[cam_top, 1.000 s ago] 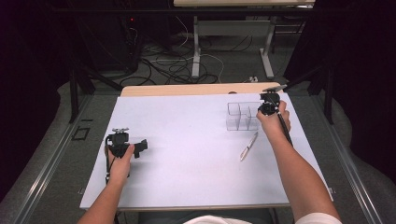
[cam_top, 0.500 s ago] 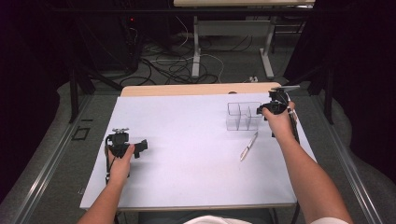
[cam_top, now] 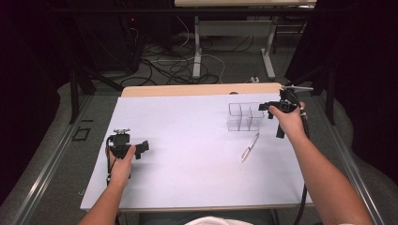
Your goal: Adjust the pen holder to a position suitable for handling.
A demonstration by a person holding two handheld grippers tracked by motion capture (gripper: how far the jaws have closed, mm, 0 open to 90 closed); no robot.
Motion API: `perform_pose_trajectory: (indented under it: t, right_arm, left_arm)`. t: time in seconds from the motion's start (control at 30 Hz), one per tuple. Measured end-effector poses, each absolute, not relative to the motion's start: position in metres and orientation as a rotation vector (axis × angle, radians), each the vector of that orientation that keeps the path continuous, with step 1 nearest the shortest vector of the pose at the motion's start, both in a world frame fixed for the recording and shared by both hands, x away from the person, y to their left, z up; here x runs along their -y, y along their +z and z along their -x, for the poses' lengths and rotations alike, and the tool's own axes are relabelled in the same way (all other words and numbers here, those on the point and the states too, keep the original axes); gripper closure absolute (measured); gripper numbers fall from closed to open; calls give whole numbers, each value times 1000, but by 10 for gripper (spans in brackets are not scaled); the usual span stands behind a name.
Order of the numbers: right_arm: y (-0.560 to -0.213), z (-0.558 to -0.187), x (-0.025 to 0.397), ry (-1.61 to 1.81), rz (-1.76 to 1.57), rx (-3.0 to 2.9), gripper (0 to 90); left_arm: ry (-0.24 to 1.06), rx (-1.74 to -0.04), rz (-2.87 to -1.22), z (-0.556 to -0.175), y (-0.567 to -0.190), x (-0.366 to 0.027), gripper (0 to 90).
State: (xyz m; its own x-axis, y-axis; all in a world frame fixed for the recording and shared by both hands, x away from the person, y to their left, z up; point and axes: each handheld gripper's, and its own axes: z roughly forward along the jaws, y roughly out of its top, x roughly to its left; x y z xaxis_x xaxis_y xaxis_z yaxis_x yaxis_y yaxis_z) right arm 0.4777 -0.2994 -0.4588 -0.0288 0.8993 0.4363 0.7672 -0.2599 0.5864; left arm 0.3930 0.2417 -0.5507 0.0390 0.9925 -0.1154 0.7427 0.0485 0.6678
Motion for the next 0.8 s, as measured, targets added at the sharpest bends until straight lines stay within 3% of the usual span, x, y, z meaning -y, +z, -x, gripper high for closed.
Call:
perform_pose_trajectory:
  t: [0.37,0.8]
  right_arm:
    - [-442,-465,312,1167,-2091,-1786,502]
    - [-447,-446,331,1068,-2142,-1813,549]
  left_arm:
    - [556,-1749,-1752,-392,-550,-241,2]
    - [556,-1749,-1755,-391,-550,-239,2]
